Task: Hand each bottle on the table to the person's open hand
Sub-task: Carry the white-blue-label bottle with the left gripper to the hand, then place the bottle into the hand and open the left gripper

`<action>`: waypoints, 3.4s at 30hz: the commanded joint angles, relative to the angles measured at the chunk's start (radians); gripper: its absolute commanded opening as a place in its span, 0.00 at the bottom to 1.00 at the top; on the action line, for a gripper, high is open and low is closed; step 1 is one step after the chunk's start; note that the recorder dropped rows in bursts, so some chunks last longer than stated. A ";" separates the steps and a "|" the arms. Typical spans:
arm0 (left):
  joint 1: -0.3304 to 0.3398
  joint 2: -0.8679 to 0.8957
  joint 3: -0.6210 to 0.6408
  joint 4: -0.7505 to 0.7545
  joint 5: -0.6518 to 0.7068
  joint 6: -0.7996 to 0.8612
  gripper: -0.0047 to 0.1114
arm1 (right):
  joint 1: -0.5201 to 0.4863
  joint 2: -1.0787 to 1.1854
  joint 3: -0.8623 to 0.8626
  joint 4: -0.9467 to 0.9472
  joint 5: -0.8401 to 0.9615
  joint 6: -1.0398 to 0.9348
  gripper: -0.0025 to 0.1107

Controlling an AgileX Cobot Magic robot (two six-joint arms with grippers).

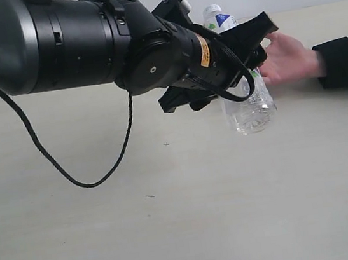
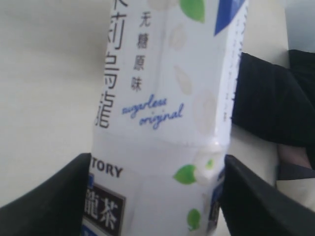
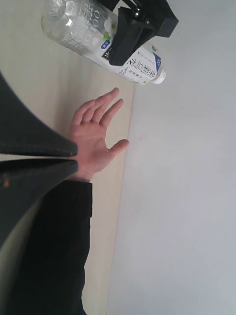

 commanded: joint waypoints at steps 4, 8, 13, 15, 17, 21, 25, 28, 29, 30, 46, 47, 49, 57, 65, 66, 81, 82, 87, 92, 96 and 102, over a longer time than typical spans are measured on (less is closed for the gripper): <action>-0.003 -0.009 -0.006 0.014 -0.032 0.004 0.04 | -0.003 -0.005 0.002 0.004 -0.003 -0.003 0.05; -0.003 -0.009 -0.006 0.014 -0.032 0.004 0.04 | -0.003 -0.005 0.002 0.004 -0.003 -0.003 0.05; -0.003 -0.009 -0.006 0.014 -0.032 0.004 0.04 | -0.003 -0.005 0.002 0.004 -0.003 -0.003 0.05; -0.003 -0.009 -0.006 0.014 -0.032 0.004 0.04 | -0.003 -0.005 0.002 0.004 -0.003 -0.003 0.05; -0.003 -0.009 -0.006 0.014 -0.032 0.004 0.04 | -0.003 -0.005 0.002 0.004 -0.003 -0.003 0.05; -0.003 -0.009 -0.006 0.014 -0.032 0.004 0.04 | -0.003 -0.005 0.002 0.004 -0.003 -0.003 0.05; -0.003 -0.009 -0.006 0.014 -0.032 0.004 0.04 | -0.003 -0.005 0.002 0.004 -0.003 -0.003 0.05; -0.003 -0.009 -0.006 0.014 -0.071 0.004 0.04 | -0.003 -0.005 0.002 0.004 -0.003 -0.003 0.05; -0.003 -0.009 -0.006 0.014 -0.088 0.004 0.04 | -0.003 -0.005 0.002 0.004 -0.003 -0.003 0.05; -0.003 -0.009 -0.006 0.014 -0.106 0.004 0.04 | -0.003 -0.005 0.002 0.004 -0.003 -0.003 0.05; -0.091 0.165 -0.238 0.019 -0.250 0.006 0.04 | -0.003 -0.005 0.002 0.004 -0.003 -0.003 0.05; -0.091 0.171 -0.257 0.026 -0.206 0.008 0.04 | -0.003 -0.005 0.002 0.004 -0.003 -0.003 0.05; -0.091 0.178 -0.291 0.068 -0.111 0.006 0.04 | -0.003 -0.005 0.002 0.004 -0.003 -0.003 0.05; -0.108 0.259 -0.429 0.227 -0.002 -0.171 0.04 | -0.003 -0.005 0.002 0.004 -0.003 -0.003 0.05; -0.186 0.354 -0.554 0.744 0.305 -0.755 0.04 | -0.003 -0.005 0.002 0.004 -0.003 -0.003 0.05; -0.193 0.360 -0.570 0.749 0.353 -0.755 0.04 | -0.003 -0.005 0.002 0.004 -0.003 -0.003 0.05; -0.218 0.504 -0.766 0.734 0.471 -0.755 0.04 | -0.003 -0.005 0.002 0.004 -0.003 -0.003 0.05; -0.218 0.513 -0.771 0.734 0.475 -0.755 0.04 | -0.003 -0.005 0.002 0.004 -0.003 -0.003 0.05; -0.214 0.552 -0.785 0.728 0.486 -0.755 0.04 | -0.003 -0.005 0.002 0.004 -0.003 -0.003 0.05; -0.188 0.591 -0.791 0.715 0.390 -0.755 0.04 | -0.003 -0.005 0.002 0.004 -0.003 -0.003 0.05; -0.162 0.618 -0.791 0.677 0.333 -0.755 0.04 | -0.003 -0.005 0.002 0.004 -0.003 -0.003 0.05; -0.146 0.623 -0.794 0.686 0.329 -0.755 0.04 | -0.003 -0.005 0.002 0.004 -0.003 -0.003 0.05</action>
